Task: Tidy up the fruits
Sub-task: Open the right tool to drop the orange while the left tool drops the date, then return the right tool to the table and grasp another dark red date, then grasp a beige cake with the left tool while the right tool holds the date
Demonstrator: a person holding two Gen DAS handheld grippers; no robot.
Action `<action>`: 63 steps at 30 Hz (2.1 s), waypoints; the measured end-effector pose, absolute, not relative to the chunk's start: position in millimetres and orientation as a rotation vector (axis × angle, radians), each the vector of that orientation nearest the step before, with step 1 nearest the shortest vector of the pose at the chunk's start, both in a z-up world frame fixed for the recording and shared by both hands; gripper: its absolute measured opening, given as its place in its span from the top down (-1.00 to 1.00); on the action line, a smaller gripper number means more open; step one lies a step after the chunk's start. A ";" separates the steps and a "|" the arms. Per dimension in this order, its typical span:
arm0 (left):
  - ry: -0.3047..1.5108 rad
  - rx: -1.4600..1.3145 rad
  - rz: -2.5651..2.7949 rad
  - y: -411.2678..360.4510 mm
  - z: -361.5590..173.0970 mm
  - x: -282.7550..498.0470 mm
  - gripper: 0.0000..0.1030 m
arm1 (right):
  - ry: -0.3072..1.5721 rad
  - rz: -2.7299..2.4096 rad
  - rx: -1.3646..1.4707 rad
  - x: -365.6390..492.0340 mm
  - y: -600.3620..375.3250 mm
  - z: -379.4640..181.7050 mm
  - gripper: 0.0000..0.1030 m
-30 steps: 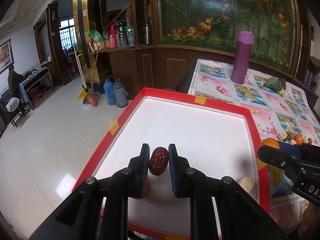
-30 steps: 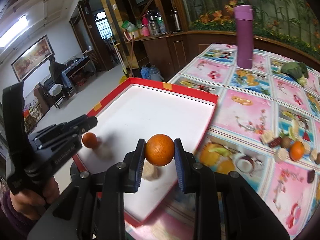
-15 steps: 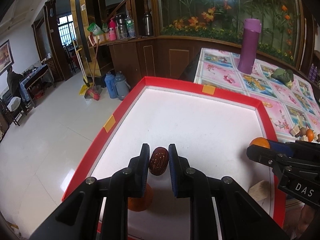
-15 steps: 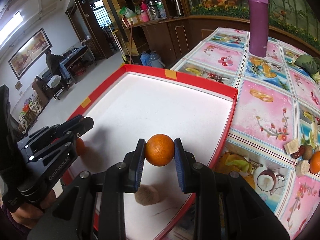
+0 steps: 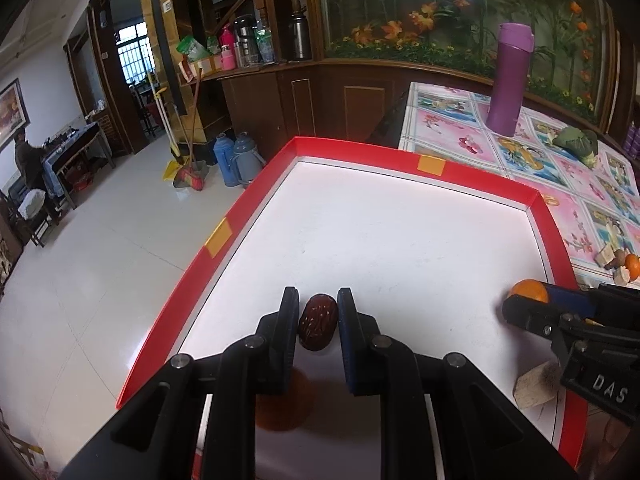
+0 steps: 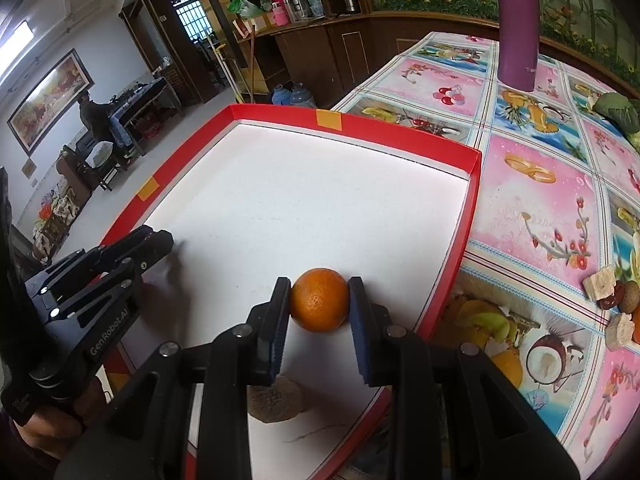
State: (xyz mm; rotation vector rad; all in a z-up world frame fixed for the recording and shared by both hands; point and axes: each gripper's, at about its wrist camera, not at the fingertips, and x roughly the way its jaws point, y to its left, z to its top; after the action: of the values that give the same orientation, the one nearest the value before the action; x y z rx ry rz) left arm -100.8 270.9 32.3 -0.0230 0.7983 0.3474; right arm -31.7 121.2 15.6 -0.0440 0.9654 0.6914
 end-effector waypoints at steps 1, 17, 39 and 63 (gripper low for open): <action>0.801 -0.013 0.348 269.5 31.4 -97.5 0.64 | 0.963 0.689 -0.048 -31.0 121.4 15.2 0.39; 0.794 -0.015 0.335 251.5 41.4 -98.3 0.10 | 0.888 0.715 0.115 -31.2 77.0 40.5 0.26; 0.849 0.079 -0.006 100.9 46.5 -88.9 0.01 | 0.845 0.374 0.229 -55.3 -129.1 32.2 0.26; 0.939 0.067 -0.176 20.8 29.1 -44.9 0.01 | 0.898 0.258 0.103 -21.0 -165.3 0.8 0.60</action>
State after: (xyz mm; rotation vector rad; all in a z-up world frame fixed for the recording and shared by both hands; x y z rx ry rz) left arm -44.9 20.8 29.1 0.0675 0.9394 -0.1755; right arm -21.0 -165.3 0.8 0.1031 0.8983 0.2585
